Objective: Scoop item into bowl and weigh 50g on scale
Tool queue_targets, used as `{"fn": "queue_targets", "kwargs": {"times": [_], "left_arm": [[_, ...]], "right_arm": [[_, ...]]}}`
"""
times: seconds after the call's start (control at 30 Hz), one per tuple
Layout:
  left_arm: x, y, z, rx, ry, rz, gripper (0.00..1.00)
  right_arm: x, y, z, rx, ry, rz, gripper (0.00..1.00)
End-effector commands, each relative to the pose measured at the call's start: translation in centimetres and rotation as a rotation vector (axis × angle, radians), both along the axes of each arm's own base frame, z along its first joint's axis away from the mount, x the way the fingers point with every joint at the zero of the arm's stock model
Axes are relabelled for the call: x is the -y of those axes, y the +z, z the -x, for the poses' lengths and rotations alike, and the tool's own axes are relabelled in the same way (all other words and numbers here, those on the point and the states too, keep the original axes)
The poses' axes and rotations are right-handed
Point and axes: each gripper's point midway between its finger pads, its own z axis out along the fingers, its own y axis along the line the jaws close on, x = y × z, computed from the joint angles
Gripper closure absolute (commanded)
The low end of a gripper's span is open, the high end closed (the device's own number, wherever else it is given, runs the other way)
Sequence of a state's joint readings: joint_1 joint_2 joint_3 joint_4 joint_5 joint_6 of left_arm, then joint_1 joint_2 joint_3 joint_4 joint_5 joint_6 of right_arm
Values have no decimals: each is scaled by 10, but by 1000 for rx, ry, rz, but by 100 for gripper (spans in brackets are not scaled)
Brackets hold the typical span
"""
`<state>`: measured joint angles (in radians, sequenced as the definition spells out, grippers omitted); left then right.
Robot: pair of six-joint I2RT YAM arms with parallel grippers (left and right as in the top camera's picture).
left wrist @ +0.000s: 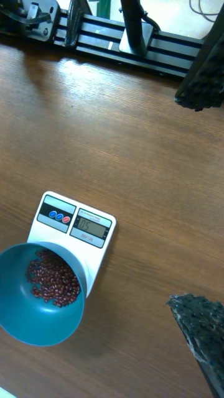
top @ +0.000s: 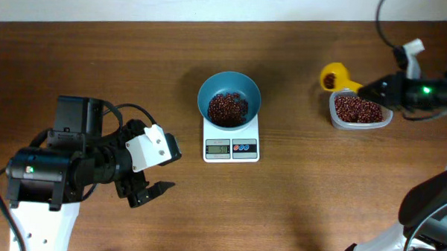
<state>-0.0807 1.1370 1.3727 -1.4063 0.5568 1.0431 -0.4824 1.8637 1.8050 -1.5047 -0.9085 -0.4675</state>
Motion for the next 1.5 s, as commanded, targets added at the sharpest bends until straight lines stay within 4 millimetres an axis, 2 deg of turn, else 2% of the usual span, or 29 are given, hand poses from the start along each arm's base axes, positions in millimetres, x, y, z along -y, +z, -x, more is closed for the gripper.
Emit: {"fn": "queue_targets", "kwargs": {"times": [0.0, 0.1, 0.23, 0.4, 0.57, 0.73, 0.87, 1.03, 1.1, 1.37, 1.47], "left_arm": [[-1, 5, -2, 9, 13, 7, 1], [-1, 5, -2, 9, 13, 7, 1], [-1, 5, -2, 9, 13, 7, 1], [-1, 5, -2, 9, 13, 7, 1], [-1, 5, -2, 9, 13, 7, 1], [-1, 5, -2, 9, 13, 7, 1], [-1, 5, -2, 9, 13, 7, 1], [-1, 5, -2, 9, 13, 7, 1], [-1, 5, -2, 9, 13, 7, 1], [-1, 5, -2, 9, 13, 7, 1], [-1, 5, -2, 9, 13, 7, 1]], "right_arm": [[27, 8, 12, 89, 17, 89, 96], [46, 5, 21, 71, -20, 110, 96], [73, -16, 39, -39, -44, 236, 96], [69, -17, 35, -27, -24, 256, 96], [80, -30, 20, -79, -76, 390, 96], [76, -38, 3, -109, -80, 529, 96], [78, -47, 1, -182, -97, 686, 96], [62, -46, -13, -167, -89, 766, 96], [57, -47, -15, -181, -102, 791, 96], [60, -44, -16, -239, -173, 1009, 96], [54, -43, -18, -234, -186, 1025, 96]]}}
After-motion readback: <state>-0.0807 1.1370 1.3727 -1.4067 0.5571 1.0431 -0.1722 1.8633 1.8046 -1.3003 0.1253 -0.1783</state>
